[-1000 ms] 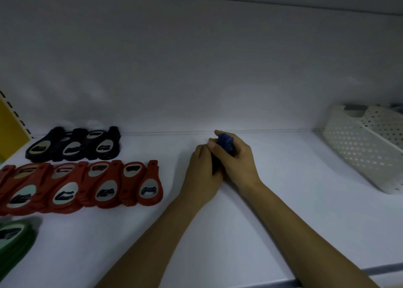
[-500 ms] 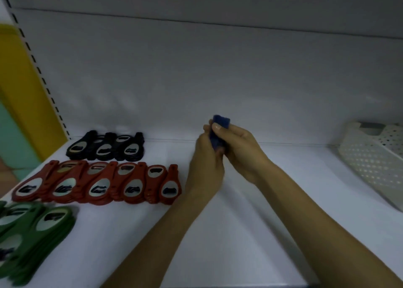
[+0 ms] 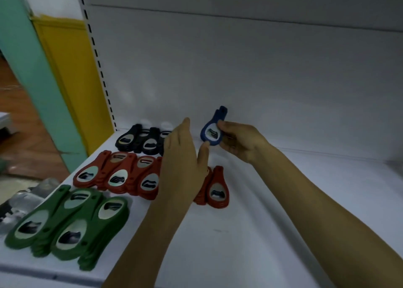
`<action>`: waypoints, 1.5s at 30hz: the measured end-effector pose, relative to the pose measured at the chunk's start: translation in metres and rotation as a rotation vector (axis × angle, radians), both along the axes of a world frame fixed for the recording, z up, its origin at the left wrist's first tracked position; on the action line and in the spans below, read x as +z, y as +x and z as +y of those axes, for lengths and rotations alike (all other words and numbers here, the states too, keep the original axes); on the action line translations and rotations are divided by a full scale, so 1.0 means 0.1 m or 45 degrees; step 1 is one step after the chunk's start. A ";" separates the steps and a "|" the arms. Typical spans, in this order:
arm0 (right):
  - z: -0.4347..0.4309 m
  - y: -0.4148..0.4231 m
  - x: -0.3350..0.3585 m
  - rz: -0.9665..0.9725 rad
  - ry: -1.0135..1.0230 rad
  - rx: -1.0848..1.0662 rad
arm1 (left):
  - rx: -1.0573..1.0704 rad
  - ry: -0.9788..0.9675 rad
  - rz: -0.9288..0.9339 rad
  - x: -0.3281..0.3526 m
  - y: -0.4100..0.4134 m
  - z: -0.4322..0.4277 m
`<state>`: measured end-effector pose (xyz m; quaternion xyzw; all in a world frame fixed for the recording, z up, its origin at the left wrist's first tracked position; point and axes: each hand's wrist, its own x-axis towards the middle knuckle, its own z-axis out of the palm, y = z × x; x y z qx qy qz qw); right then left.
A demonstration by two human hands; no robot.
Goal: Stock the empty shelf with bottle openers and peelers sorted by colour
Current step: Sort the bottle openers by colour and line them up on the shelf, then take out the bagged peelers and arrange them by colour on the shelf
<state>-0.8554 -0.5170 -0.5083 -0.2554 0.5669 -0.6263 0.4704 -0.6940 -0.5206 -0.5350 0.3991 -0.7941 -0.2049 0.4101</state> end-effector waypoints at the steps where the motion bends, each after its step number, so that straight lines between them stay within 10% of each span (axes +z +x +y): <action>1: -0.08 -0.02 -0.03 -0.017 0.063 -0.040 | 0.041 -0.109 -0.049 -0.05 0.05 0.01; 11: -0.56 0.08 -0.26 0.822 0.602 0.007 | -0.042 -0.529 -0.452 -0.29 0.07 0.03; 21: -0.30 0.06 -0.29 0.760 0.422 -0.141 | -0.091 -0.460 -0.433 -0.25 0.11 0.09; 30: 1.07 -0.21 -0.18 2.059 0.570 -0.248 | -0.431 -0.652 -0.456 -0.09 -0.26 0.58; 45: 3.81 -0.65 -0.14 1.824 1.322 -0.901 | -1.178 -0.727 -0.563 0.08 -1.86 2.02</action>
